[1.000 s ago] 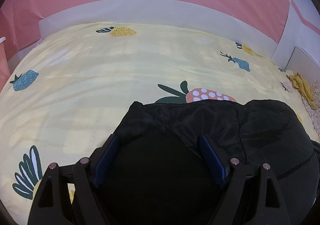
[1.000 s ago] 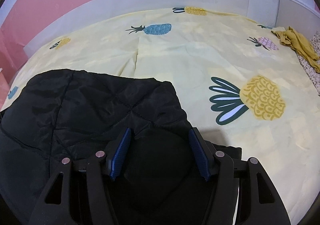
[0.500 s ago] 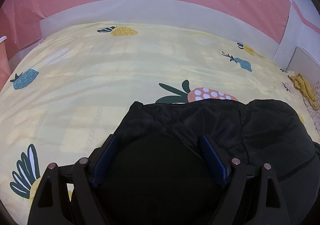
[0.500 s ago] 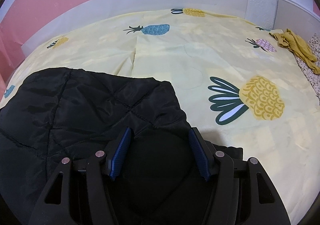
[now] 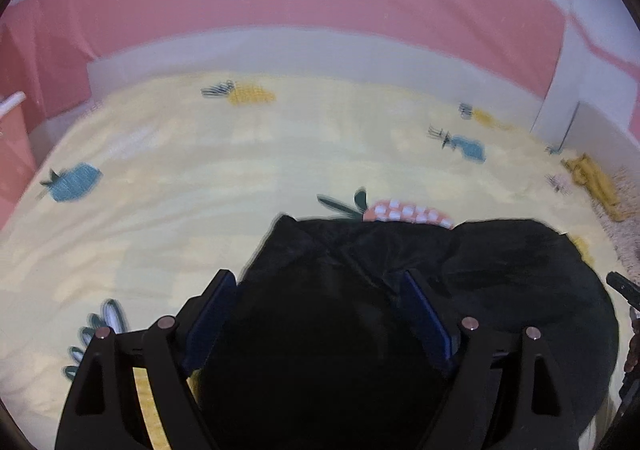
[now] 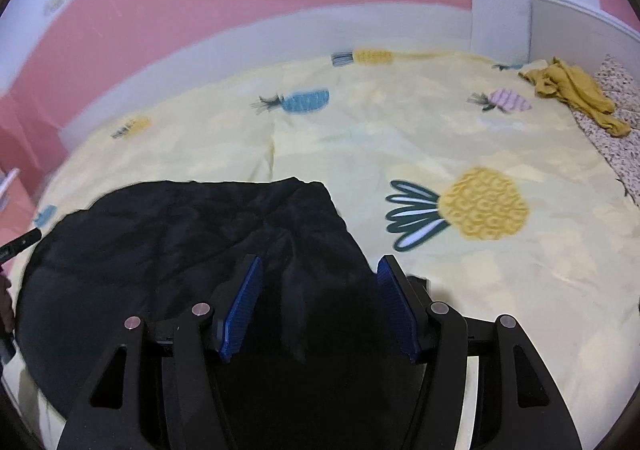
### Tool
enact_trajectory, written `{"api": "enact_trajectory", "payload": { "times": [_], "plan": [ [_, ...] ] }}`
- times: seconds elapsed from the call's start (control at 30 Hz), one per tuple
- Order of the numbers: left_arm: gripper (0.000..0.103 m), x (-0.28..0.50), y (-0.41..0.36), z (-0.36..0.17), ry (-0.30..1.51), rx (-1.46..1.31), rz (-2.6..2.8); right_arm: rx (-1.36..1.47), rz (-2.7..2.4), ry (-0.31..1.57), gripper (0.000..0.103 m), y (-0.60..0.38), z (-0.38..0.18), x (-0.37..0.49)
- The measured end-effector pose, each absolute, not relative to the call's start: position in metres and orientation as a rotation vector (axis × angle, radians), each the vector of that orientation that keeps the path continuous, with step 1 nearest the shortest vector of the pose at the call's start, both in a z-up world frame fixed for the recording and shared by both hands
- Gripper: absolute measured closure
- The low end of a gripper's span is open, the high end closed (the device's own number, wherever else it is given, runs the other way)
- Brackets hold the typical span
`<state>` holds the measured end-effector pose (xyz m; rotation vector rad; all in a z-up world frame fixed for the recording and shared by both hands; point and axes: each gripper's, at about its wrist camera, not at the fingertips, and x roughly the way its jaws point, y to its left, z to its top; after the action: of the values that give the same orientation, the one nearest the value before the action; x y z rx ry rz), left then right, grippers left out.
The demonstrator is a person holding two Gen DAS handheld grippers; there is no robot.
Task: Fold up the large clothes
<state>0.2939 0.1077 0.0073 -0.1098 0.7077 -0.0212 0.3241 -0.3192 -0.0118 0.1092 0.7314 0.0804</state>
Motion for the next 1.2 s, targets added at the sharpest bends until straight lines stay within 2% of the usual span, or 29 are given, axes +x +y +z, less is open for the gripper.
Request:
{"api": "enact_trajectory", "payload": {
  "times": [0.13, 0.27, 0.5, 0.8, 1.2],
  "plan": [
    [0.017, 0.254, 0.136, 0.009, 0.672, -0.155, 0.017, 0.104, 0.096, 0.731, 0.043, -0.325, -0.016, 0.280],
    [0.017, 0.230, 0.147, -0.023, 0.742, -0.177, 0.027, 0.140, 0.087, 0.790, 0.043, -0.332, -0.047, 0.262],
    [0.017, 0.246, 0.152, -0.053, 0.798, -0.265, -0.003, 0.234, 0.083, 0.817, 0.032, -0.350, -0.066, 0.273],
    [0.017, 0.231, 0.169, -0.047, 0.786, -0.331, -0.045, 0.286, 0.118, 0.837, 0.032, -0.361, -0.069, 0.273],
    [0.015, 0.263, 0.174, -0.091, 0.891, -0.517, -0.175, 0.393, 0.195, 0.903, 0.031, -0.369, -0.087, 0.297]
  ]
}}
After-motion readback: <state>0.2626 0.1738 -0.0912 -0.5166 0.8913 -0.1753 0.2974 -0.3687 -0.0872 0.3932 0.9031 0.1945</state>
